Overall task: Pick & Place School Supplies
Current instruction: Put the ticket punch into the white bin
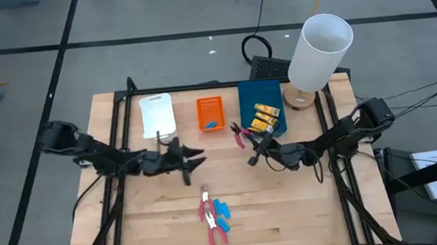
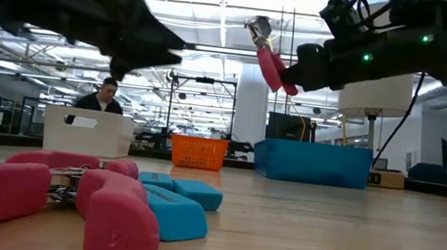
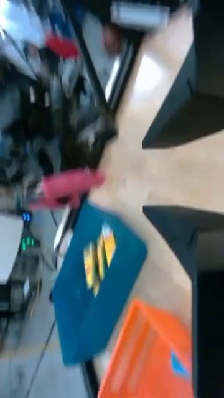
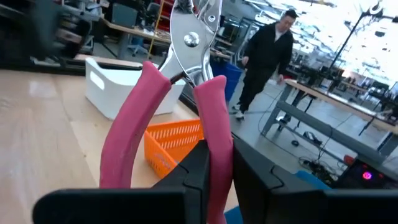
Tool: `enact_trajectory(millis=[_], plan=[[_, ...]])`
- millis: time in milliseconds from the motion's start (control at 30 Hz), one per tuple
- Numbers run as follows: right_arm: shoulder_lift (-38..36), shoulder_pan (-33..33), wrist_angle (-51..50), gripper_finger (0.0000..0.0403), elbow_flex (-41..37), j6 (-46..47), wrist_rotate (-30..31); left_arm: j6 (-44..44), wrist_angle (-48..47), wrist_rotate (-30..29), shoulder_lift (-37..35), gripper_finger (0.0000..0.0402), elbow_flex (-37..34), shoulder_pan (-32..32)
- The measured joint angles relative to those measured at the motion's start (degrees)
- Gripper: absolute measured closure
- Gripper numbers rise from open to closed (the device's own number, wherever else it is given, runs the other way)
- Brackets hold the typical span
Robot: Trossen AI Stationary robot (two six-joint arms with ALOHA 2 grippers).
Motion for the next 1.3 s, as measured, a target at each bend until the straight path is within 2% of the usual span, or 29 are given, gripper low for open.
enact_trajectory(millis=[67,167,367,633,1300], plan=[[0.9,0.1,0.7,0.0361,0.7,-1.7,-0.1,0.6,-0.5,-1.6,3.1,0.0196,2.3,1.6],[1.7,0.4,3.0,0.036,2.0,-4.7,0.1,-1.7,-0.4,-0.2,7.2,0.015,6.1,3.9],[2.0,0.4,3.3,0.036,4.8,-9.8,1.7,-4.7,-0.3,4.8,14.0,0.0109,14.3,6.4],[2.0,0.4,2.8,0.036,4.8,-11.2,1.9,-2.5,-0.4,5.4,16.7,0.0103,20.4,6.5],[2.0,0.4,4.6,0.036,4.8,-11.0,1.3,-3.7,-6.2,5.6,16.6,0.0103,24.5,9.4]])
